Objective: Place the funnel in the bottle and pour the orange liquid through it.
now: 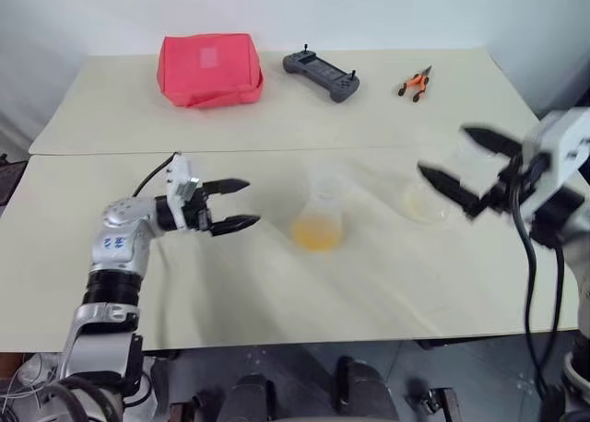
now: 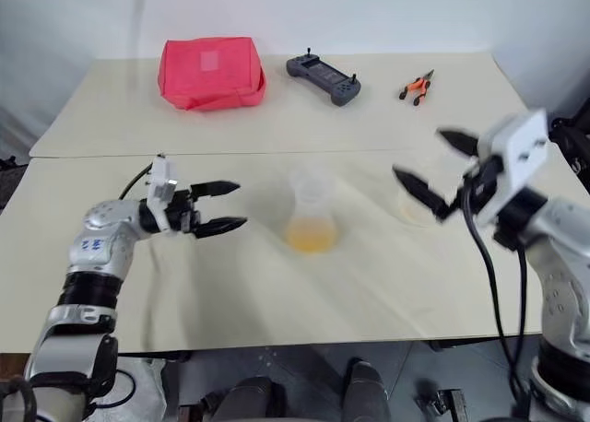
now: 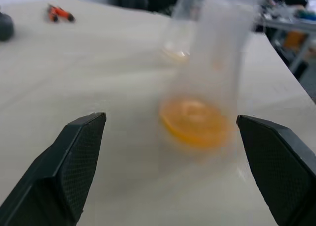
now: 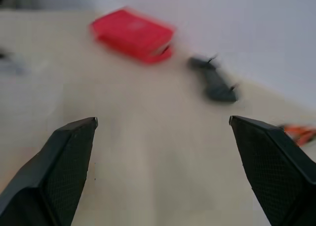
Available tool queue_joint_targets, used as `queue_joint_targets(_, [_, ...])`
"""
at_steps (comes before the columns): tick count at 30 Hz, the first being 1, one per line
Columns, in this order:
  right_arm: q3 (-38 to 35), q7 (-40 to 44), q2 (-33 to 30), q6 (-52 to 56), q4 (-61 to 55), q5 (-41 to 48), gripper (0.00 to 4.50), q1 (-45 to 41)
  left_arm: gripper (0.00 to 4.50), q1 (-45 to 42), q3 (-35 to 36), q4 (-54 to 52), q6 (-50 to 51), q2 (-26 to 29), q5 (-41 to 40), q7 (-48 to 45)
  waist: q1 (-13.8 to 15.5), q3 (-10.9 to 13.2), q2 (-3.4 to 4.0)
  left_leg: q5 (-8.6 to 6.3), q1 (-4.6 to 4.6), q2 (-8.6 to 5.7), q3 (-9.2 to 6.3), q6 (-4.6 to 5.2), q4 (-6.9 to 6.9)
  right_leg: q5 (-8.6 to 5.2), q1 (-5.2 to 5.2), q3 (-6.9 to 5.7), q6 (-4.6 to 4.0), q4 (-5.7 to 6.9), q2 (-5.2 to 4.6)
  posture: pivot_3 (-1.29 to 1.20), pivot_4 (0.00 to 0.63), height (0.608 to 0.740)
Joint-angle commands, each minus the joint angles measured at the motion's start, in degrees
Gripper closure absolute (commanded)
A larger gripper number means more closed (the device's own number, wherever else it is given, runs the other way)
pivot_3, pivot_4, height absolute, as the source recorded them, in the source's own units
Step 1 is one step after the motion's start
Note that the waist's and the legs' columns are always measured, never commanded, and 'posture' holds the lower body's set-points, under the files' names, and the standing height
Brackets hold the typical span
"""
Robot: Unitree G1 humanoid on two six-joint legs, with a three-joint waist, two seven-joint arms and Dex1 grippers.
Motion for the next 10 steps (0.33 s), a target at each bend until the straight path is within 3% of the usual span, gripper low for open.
queue_joint_targets(1, [-5.1,9.8,-1.7,-7.1,-3.4,2.5,0.03,11.2,0.00,2.6,1.3,-1.1,-0.6,3.0,-1.5,-4.5,0.6,0.0,-0.03,0.00,0.00,0.00,0.02,0.00,0.01,0.01,0.00,0.02,0.02,0.00,0.00,0.00,0.150,0.740])
queue_joint_targets(5, [-5.7,14.0,-0.6,-16.0,2.3,-0.7,0.03,21.2,0.00,7.9,3.1,-4.1,1.3,5.6,-2.6,-4.2,0.7,0.0,-0.10,-0.02,0.16,0.00,0.14,0.04,0.07,0.07,0.15,0.17,0.06,0.01,-0.01,0.00,0.150,0.740])
queue_joint_targets(10, [-2.9,14.9,-1.0,-22.2,7.1,-3.1,0.03,23.4,0.00,12.4,5.5,-9.6,2.1,4.5,-4.8,-1.6,0.7,0.0,-0.19,-0.07,0.55,0.01,0.37,0.13,0.08,0.15,0.30,0.58,0.05,0.08,0.00,0.00,0.150,0.740])
